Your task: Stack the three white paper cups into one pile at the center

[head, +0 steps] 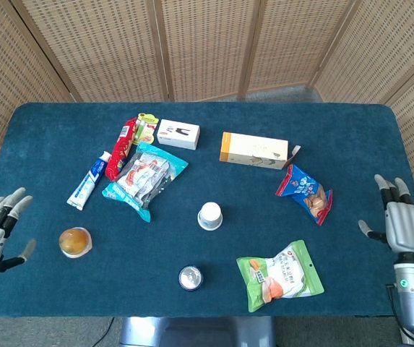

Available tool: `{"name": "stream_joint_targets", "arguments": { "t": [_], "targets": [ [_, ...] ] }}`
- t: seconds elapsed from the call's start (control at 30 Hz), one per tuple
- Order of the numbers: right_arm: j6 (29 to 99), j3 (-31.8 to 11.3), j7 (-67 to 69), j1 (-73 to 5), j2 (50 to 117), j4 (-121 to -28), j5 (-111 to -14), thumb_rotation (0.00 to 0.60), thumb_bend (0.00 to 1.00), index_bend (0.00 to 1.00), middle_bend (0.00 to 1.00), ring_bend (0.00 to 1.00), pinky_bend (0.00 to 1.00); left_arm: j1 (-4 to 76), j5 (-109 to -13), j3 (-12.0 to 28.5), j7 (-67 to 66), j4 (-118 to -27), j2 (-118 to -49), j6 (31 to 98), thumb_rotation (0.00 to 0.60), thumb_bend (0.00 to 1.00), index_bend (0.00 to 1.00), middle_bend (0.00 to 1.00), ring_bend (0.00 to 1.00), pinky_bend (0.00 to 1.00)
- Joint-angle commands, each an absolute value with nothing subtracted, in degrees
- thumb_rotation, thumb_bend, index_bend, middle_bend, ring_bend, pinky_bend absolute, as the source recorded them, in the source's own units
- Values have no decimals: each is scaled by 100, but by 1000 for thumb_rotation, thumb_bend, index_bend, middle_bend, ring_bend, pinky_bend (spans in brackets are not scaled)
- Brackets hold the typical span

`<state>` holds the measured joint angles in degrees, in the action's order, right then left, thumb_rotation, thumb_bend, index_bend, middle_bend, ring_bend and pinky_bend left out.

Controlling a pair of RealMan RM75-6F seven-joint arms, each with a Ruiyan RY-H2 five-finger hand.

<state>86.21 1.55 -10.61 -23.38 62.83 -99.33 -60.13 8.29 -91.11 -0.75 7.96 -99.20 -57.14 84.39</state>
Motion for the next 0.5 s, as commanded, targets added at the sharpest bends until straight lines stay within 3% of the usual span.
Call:
{"name": "stream_joint_targets", "arguments": {
  "t": [0.03, 0.5],
  "targets": [
    [8577, 103, -1041, -2212, 6338, -9850, -6109, 542, 282, 70, 195, 53, 425, 827, -9128, -95, 668, -9925, -5721, 8399, 600, 458, 0, 0, 0, 30],
    [8298, -213, -1022, -1909, 6422, -9716, -6327, 540, 281, 71, 195, 50, 409, 807, -9083, -35, 502, -10101, -5744, 8399, 600, 458, 0, 0, 0, 29]
  ]
}}
